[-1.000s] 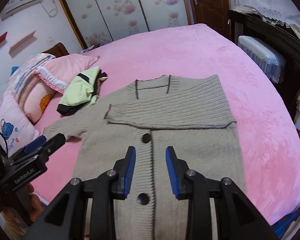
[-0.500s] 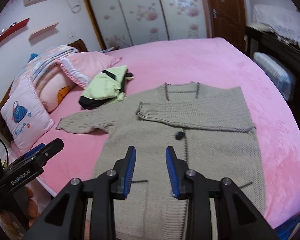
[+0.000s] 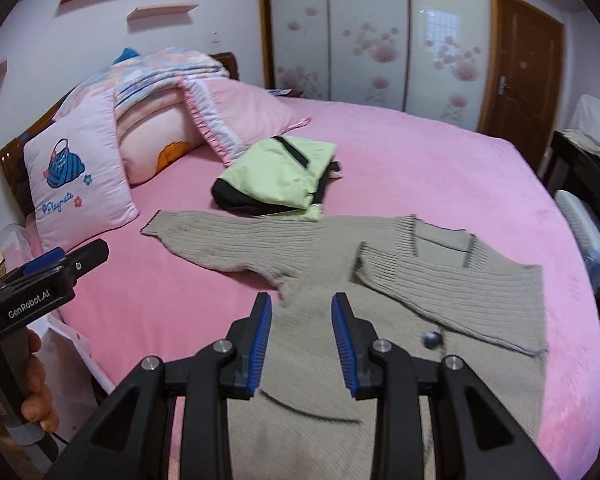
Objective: Fold large clothes
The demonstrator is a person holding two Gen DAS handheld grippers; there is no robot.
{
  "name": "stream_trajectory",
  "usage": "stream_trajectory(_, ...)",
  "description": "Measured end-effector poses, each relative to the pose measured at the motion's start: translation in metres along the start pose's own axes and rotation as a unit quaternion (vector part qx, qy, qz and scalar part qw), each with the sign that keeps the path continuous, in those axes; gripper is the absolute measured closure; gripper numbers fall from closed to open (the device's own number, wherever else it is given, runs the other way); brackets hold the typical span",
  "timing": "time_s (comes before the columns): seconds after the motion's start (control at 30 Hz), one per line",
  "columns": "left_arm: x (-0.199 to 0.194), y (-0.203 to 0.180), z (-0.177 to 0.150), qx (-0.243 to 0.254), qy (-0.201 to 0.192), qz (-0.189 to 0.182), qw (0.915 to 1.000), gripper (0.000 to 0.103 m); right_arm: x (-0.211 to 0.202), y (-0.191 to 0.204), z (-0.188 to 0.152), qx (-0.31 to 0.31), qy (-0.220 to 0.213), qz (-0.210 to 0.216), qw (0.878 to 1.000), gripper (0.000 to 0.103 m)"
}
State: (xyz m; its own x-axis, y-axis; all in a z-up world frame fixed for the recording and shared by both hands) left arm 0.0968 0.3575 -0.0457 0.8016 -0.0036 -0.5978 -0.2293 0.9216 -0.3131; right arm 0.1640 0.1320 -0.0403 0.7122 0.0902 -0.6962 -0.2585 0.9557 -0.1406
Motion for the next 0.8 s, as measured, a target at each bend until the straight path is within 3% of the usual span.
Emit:
stream_trajectory(0.17, 0.048, 0.032, 0.005, -0.048, 0.022, 0.012, 0.9985, 0.009, 0.033, 0.036, 0.020, -0.013, -0.011, 0.015, 1.000, 0.072)
stream_trajectory(0.33, 0.108, 0.068, -0.002, -0.113, 0.052, 0.039, 0.9915, 0.009, 0.078, 0.063, 0.031, -0.016, 0.003, 0.028, 0.999, 0.072)
stream_trajectory(0.47, 0.155, 0.104, -0.016, -0.182, 0.076, 0.031, 0.9799, 0.009, 0.114, 0.076, 0.031, -0.016, 0.026, 0.037, 0.999, 0.072)
stream_trajectory(0.57, 0.188, 0.130, -0.029, -0.239, 0.091, 0.019, 0.9665, 0.009, 0.138, 0.083, 0.030, -0.020, 0.037, 0.038, 0.998, 0.072)
stream_trajectory(0.8, 0.230, 0.170, -0.037, -0.315, 0.060, 0.013, 0.9470, 0.017, 0.185, 0.093, 0.026, -0.020, 0.060, 0.055, 0.996, 0.072)
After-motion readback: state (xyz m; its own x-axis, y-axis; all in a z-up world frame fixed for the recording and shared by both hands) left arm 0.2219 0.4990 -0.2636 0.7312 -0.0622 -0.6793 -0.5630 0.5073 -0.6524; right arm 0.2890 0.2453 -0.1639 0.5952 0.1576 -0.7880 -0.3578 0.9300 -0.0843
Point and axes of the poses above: each gripper's, at about its wrist camera, not at the fingertips, and x roughly the way its jaws point, y to its left, z to its top, the point moved 4 cm from there along x, roughly the way its jaws point, and after that the axes turned 13 degrees about -z, right-handed, at the moved point
